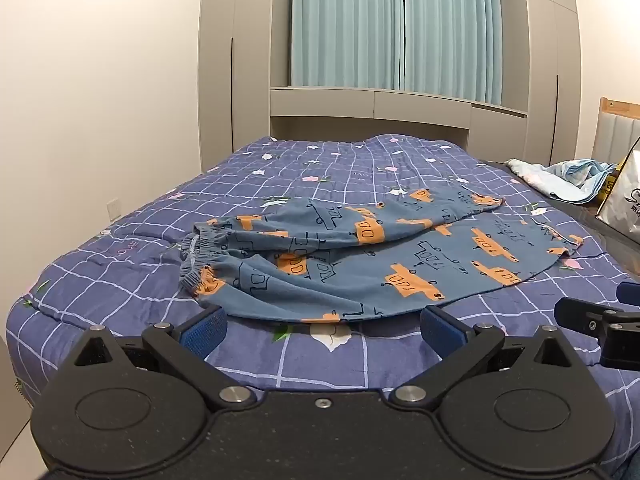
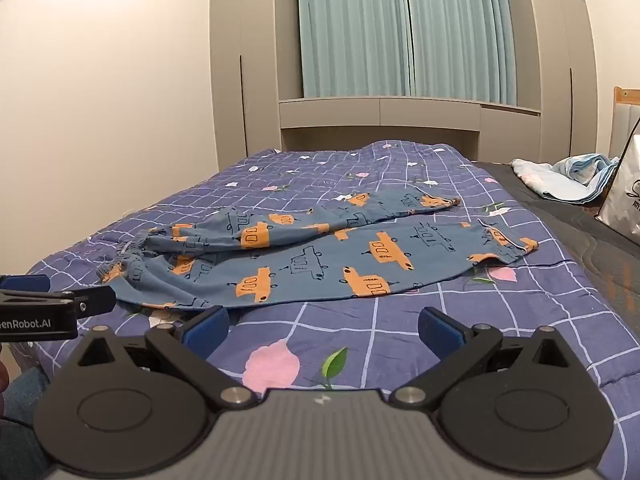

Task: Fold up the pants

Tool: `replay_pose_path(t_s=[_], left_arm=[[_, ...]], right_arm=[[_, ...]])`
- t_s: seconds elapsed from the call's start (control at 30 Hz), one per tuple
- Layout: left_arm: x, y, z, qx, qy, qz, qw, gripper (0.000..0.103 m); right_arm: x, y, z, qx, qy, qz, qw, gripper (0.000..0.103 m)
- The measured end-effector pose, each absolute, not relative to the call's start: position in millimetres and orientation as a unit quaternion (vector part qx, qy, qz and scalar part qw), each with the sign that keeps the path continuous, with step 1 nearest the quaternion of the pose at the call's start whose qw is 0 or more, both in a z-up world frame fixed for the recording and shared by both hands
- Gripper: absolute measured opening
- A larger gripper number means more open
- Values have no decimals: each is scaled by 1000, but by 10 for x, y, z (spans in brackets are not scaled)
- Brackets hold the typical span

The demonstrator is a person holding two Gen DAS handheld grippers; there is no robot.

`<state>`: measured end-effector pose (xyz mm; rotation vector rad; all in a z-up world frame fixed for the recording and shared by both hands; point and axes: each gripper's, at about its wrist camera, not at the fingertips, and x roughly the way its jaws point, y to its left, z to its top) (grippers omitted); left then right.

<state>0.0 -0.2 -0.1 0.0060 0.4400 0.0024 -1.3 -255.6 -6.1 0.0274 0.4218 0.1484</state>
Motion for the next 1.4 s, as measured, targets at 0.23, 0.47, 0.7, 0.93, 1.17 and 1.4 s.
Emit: replay_pose_path(t_s=[0.23, 0.47, 0.7, 0.93, 1.17, 1.4], left_arm=[[-2, -2, 2, 1, 219, 1, 976, 103], [-6, 0, 3, -1, 219, 0, 976, 103], [-43, -14, -9, -1, 219, 0, 976, 103], [-53, 1, 12, -1, 219, 0, 976, 103], [-45, 6, 11, -1, 219, 0, 976, 103], [-17, 19, -7, -1, 221, 2, 975, 103]], right_arm=[[-4, -2543, -58, 14, 208, 74, 975, 103], [-5, -2544, -58, 14, 209, 74, 975, 103], [-8, -2536, -52, 14, 210, 75, 975, 103], [-12, -2541, -62, 14, 210, 75, 975, 103], [-10, -2544, -62, 13, 211, 75, 975, 103], [-4, -2546, -57, 13, 210, 75, 975, 103]])
